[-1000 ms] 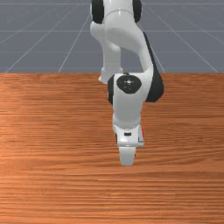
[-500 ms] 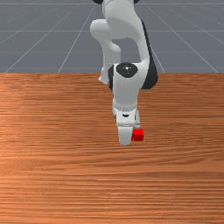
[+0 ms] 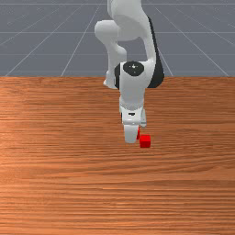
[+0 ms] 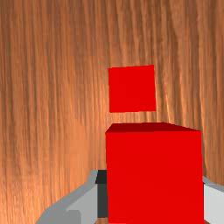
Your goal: Stack all the cube
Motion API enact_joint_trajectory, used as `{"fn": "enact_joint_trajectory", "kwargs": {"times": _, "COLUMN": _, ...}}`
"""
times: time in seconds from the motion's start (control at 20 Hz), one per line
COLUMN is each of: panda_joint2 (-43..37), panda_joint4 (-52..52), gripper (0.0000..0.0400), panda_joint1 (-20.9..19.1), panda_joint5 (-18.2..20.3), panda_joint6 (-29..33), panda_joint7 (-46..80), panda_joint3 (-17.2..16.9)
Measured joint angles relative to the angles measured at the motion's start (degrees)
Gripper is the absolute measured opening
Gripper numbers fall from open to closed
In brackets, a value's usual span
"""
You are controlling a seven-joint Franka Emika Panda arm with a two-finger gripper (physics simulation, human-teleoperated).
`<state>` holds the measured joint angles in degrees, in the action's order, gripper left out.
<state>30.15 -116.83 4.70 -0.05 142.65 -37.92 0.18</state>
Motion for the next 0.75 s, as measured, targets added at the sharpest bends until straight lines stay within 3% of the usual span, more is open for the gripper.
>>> {"fn": "enact_joint_trajectory", "kwargs": {"times": 0.35, "panda_joint2": 0.7, "panda_joint4": 1.14, "gripper": 0.0196, "panda_joint1": 3.34, "panda_joint5": 0.07, "panda_joint6": -0.52, "panda_joint7": 4.79, "panda_joint3": 0.67}}
{"fn": "enact_joint_trajectory", "kwargs": {"times": 0.75, "panda_joint2": 2.33, "panda_joint4": 2.18, "gripper": 0.0196, "panda_joint1": 3.35, "panda_joint5": -0.11, "panda_joint6": -0.71, "panda_joint7": 3.86, "panda_joint3": 0.99}}
